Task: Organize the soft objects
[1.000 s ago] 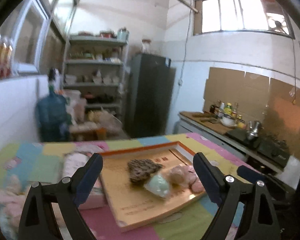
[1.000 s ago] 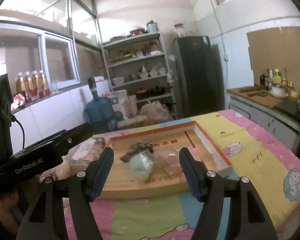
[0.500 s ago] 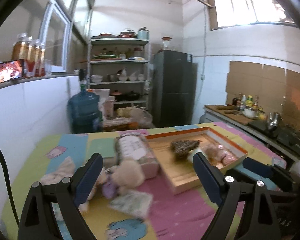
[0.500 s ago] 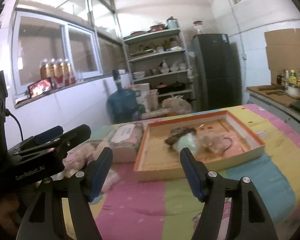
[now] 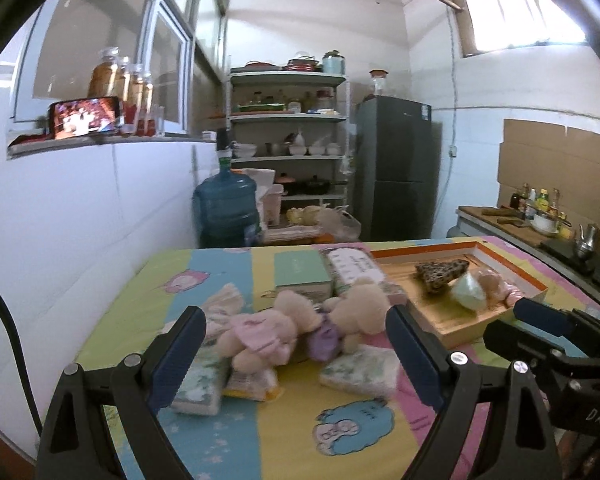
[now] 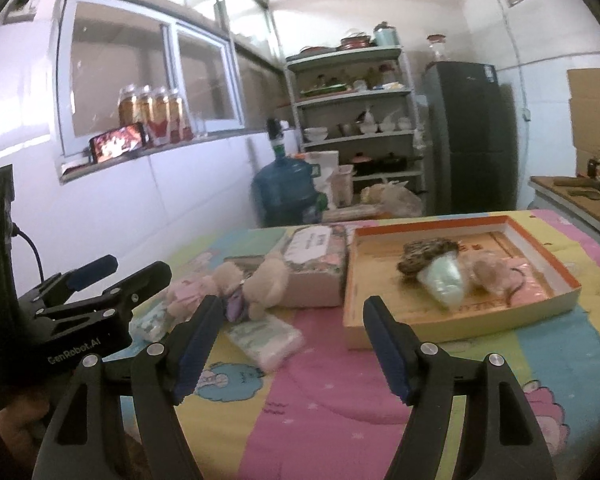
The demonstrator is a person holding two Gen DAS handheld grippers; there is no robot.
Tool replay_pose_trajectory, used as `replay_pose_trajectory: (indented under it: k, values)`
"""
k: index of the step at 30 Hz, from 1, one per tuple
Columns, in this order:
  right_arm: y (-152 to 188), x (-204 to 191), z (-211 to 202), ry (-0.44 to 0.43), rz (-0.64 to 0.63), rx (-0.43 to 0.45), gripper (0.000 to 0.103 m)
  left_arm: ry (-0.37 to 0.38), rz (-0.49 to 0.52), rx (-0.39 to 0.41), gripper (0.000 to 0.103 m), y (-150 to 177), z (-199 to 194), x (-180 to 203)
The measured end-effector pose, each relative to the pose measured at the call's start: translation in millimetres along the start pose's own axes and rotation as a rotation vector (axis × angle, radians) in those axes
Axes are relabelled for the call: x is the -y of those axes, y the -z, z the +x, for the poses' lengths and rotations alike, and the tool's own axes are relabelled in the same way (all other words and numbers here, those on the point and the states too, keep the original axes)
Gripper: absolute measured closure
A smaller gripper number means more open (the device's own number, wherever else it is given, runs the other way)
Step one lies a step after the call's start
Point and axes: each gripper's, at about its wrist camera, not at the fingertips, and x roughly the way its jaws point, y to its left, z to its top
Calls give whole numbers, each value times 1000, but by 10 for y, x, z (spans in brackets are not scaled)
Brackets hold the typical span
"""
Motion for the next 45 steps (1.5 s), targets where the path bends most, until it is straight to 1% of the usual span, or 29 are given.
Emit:
replay_pose_trajectory:
  k: [13,18,22,27,29,32,36,40,41,43,45]
  values:
    - [35,-261,356,-75,-58,-74,28,-55,-61,-30,12,150,23,-452]
    - [128,-268,565,-93,-60,-129,28,-79,-103,-40,12,241,79,-680]
    - [249,-246,777,-87,-55,-192,28,-98,-134,-67,12,345,158,-859]
    - [274,-120,994,-48,-38,-230,28,-106,-165,-83,12,417,235,-1057]
    - [250,-92,1071,-38,-44,-244,28,-101,-173,-88,12,440,253,-1127]
    - [201,-54,1193,-50,-62,-267,28,-90,-177,-99,12,467,286,-1211]
    - [129,-12,1393,-120,-75,-331,26,-61,-190,-115,12,503,331,-1311]
    - [93,29,1520,-163,-92,-373,26,-4,-193,-140,12,532,399,-1334]
    - [94,25,1531,-169,-102,-376,26,25,-194,-154,12,540,436,-1339]
    - [96,5,1556,-176,-127,-387,25,61,-189,-176,12,536,496,-1328]
    - [97,-17,1564,-189,-138,-393,25,78,-172,-193,12,535,559,-1317]
